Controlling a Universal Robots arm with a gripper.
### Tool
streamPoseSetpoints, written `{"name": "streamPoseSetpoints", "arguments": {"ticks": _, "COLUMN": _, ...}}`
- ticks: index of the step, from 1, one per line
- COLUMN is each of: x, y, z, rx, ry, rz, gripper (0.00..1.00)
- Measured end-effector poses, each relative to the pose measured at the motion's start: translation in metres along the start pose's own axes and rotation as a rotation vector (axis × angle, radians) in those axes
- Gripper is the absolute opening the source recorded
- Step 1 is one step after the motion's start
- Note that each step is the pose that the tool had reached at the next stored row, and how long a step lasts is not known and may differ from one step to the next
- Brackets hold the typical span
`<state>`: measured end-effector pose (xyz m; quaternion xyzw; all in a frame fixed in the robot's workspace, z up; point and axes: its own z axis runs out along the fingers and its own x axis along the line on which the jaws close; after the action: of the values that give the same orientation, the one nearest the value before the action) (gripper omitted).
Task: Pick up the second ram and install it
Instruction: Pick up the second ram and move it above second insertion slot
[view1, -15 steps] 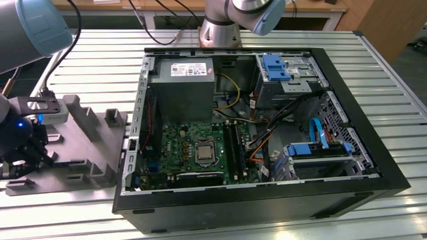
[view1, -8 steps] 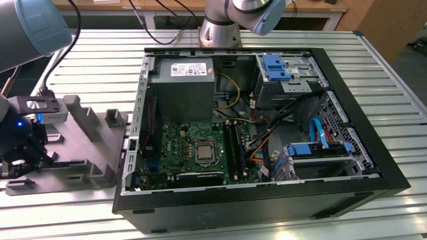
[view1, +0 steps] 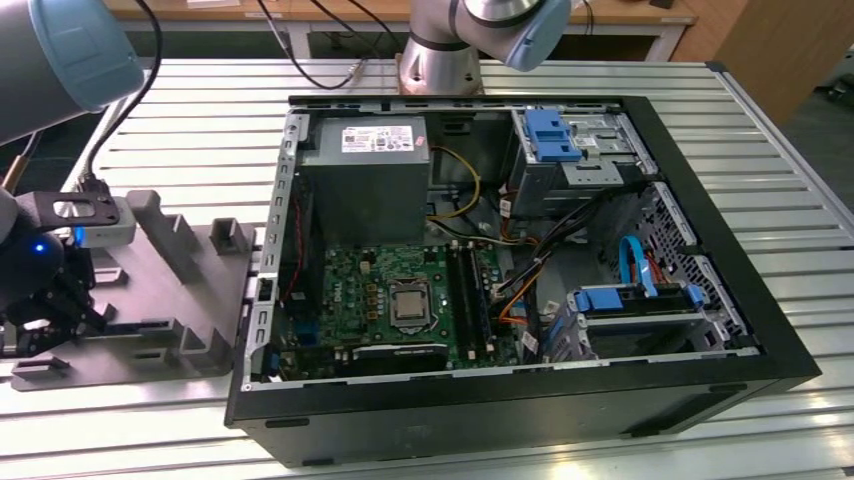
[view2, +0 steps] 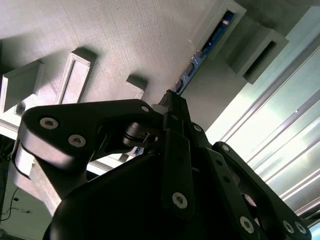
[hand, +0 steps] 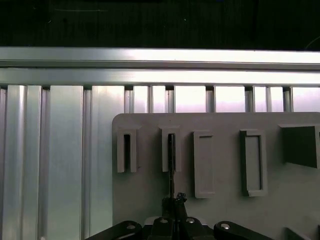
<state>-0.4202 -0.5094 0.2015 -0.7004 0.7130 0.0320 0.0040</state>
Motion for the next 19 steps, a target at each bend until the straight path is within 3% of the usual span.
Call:
{"name": "streamPoseSetpoints", "arguments": {"ticks": 9, "x": -0.0007, "y": 0.0006, "z": -0.0143, "rx": 0.0, "ry": -0.0011, "rz": 0.0, "gripper": 0.12}}
{"name": "streamPoseSetpoints", "arguments": {"ticks": 10, "x": -0.0013, "y": 0.001, "z": -0.0257, "rx": 0.0, "ry": -0.0022, "rz": 0.0, "gripper": 0.12}}
{"name": "streamPoseSetpoints", "arguments": {"ticks": 19, "x": -0.0024, "y": 0.0019, "z": -0.0482, "rx": -0.0001, "ry": -0.0051, "rz": 0.0, "gripper": 0.12}}
